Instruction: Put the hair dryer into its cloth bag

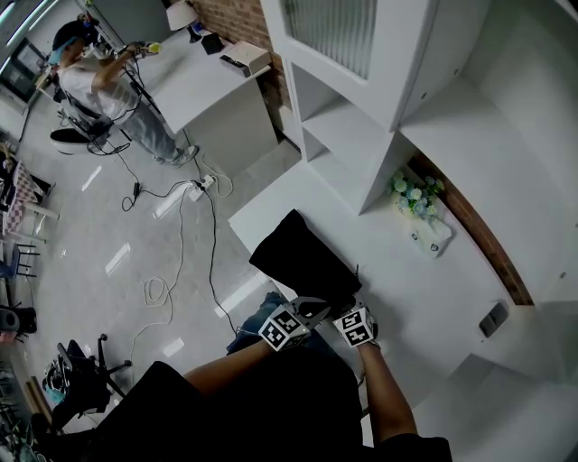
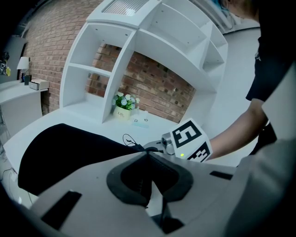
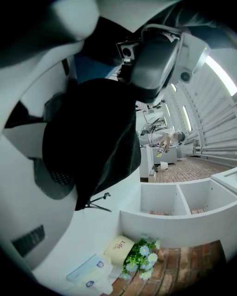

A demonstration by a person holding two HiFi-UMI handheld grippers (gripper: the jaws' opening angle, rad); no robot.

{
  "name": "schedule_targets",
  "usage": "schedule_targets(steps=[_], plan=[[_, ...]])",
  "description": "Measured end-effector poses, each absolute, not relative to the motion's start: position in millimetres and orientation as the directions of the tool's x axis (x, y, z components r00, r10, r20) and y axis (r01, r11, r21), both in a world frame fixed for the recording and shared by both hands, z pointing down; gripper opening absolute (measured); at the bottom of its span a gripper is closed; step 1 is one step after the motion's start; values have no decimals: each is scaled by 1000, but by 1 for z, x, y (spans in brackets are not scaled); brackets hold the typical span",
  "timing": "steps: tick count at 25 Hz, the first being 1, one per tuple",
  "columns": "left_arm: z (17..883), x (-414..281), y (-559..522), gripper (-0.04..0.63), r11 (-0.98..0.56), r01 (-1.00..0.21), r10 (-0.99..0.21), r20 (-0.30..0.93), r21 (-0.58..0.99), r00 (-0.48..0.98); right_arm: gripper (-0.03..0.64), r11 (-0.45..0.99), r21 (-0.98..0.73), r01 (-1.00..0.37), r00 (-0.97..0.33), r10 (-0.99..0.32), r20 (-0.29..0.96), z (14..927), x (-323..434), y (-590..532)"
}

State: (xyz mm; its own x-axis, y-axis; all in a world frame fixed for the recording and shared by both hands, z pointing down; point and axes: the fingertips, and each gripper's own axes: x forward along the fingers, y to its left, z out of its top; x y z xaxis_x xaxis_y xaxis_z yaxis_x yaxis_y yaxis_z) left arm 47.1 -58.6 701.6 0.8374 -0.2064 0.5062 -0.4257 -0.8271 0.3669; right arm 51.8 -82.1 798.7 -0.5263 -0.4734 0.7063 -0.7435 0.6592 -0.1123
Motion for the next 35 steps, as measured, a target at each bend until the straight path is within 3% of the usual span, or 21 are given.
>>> schedule_targets(steps=[14,19,21,23,25,26,29,35], plan=[[779,72,-27,26,-855,-392,-77,664,340,743,175,438,-161,-884,-420,-595,685,780,103,17],[812,70,-12,26,-945,-262,-22,764,194,645,178,379,-143,-914,-370,-640,674,763,115,36],[820,68,-10,28,-951,-234,5,766,202,642,184,334,-154,-930,-350,-678,646,751,120,38],[823,64,-7,39,-946,-198,70,757,258,650,187,252,-143,-957,-286,-745,603,733,126,37],[812,62,-2,135,-937,-149,139,727,316,672,187,155,-151,-976,-214,-800,561,711,129,36],[801,60,0,149,-932,-130,158,702,338,694,187,112,-173,-978,-190,-816,546,700,126,38],[762,52,5,170,-910,-95,183,596,404,782,189,30,-245,-969,-159,-836,525,671,109,47],[667,7,13,178,-889,-32,173,400,456,900,189,-10,-211,-977,-100,-858,504,623,47,53]])
